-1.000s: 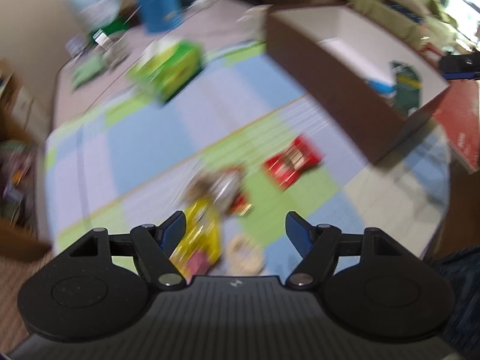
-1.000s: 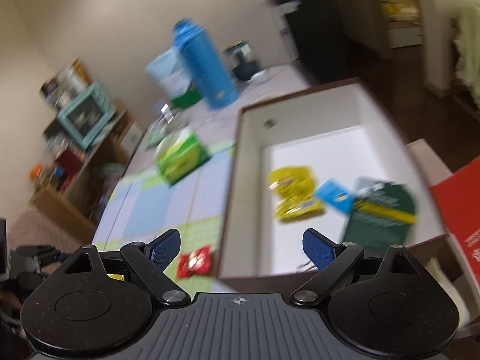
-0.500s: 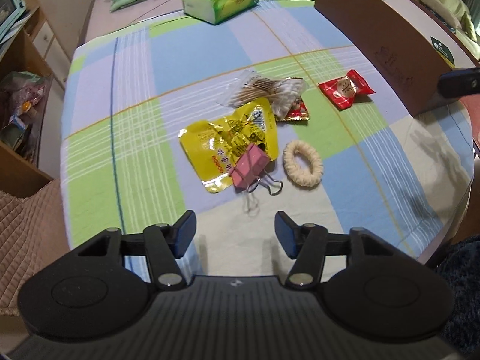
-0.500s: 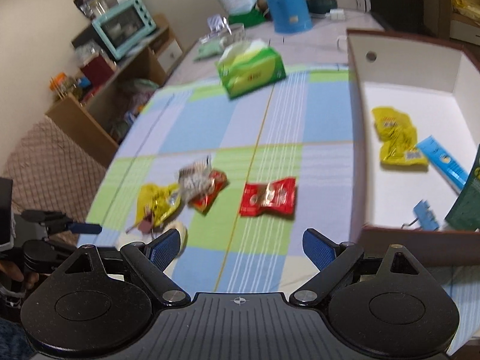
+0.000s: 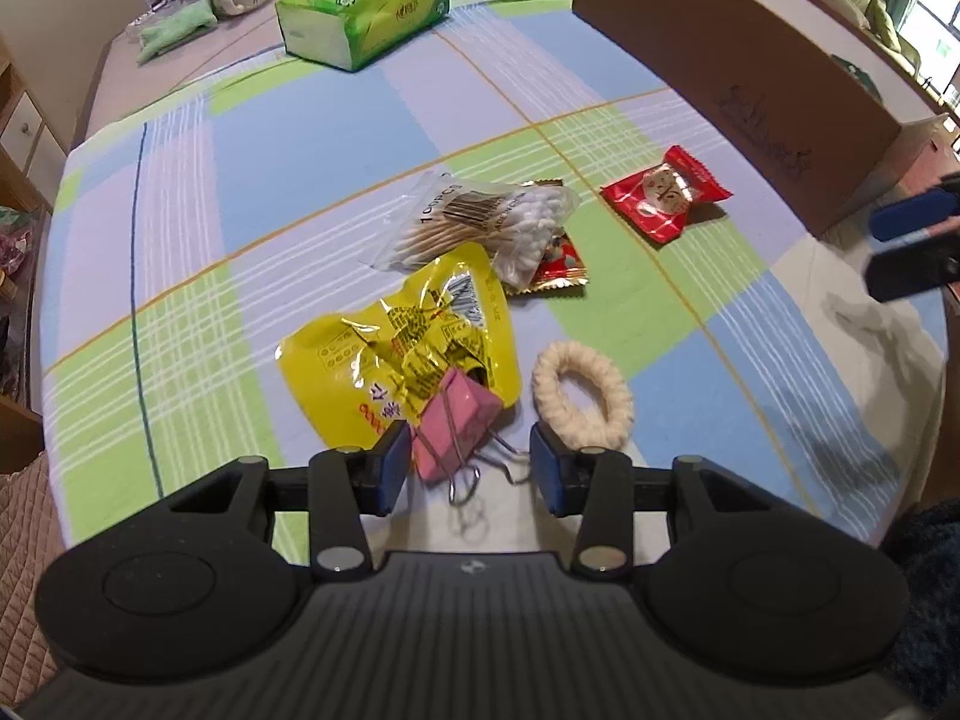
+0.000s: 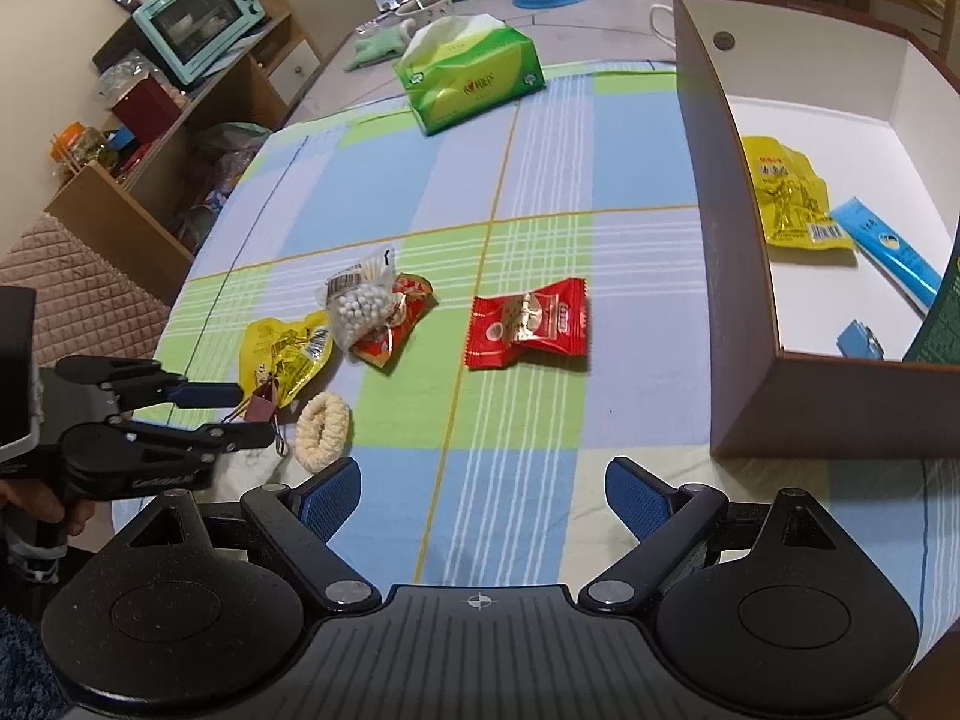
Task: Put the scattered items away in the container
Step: 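Grasp the pink binder clip with the left tool while the right tool grasps the cream ring snack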
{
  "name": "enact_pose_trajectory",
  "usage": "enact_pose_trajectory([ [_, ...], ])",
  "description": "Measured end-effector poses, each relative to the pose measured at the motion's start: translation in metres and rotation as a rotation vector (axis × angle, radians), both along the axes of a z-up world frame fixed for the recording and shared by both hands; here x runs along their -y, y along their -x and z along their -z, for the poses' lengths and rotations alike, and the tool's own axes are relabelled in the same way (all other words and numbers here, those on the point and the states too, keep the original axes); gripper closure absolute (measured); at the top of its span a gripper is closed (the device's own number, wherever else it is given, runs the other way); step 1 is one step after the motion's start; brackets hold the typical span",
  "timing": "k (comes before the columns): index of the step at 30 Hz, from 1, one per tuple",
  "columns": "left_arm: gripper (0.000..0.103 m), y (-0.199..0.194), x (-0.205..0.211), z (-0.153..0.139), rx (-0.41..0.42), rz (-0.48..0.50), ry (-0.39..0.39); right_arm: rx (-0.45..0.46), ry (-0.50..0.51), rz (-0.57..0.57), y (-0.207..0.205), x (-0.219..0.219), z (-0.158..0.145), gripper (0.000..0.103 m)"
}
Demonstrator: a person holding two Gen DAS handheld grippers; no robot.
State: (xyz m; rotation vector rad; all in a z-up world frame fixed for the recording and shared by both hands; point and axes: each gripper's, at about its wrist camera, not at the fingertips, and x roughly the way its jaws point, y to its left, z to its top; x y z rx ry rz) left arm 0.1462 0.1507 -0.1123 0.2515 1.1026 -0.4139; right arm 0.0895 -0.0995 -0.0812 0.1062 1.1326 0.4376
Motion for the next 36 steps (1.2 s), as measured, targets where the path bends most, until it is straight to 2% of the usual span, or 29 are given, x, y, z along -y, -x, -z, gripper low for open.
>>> enact_pose_trajectory([
  [7, 0.071, -0.008, -0.005, 0.008, -0.002, -0.021, 0.011, -0.022, -0.004, -0.019, -0.004, -0.007, 0.004, 0.012],
  [11, 0.077, -0.006, -0.016, 0.002, -0.002, -0.029, 0.050, -0.027, -0.003, -0.063, -0.007, -0.018, 0.008, 0.012],
  [20, 0.077, 0.008, -0.054, -0.021, -0.010, -0.093, 0.092, 0.013, 0.006, -0.290, -0.010, -0.073, 0.029, 0.012],
  [27, 0.077, 0.016, -0.068, -0.025, -0.026, -0.134, 0.100, 0.081, 0.071, -0.451, -0.008, -0.118, 0.049, 0.013],
  [28, 0.077, 0.016, -0.069, -0.025, -0.032, -0.139, 0.099, 0.090, 0.082, -0.467, -0.007, -0.123, 0.052, 0.014],
  [29, 0.077, 0.017, -0.069, -0.024, -0.036, -0.142, 0.097, 0.091, 0.091, -0.478, -0.007, -0.128, 0.056, 0.029],
  [30, 0.077, 0.018, -0.070, -0.023, -0.039, -0.144, 0.094, 0.085, 0.098, -0.489, -0.007, -0.131, 0.059, 0.037],
  [35, 0.077, 0.020, -0.069, -0.020, -0.047, -0.140, 0.077, 0.097, 0.158, -0.523, -0.005, -0.145, 0.076, 0.039],
  [36, 0.077, 0.020, -0.069, -0.020, -0.048, -0.138, 0.077, 0.106, 0.168, -0.528, -0.005, -0.147, 0.079, 0.053],
])
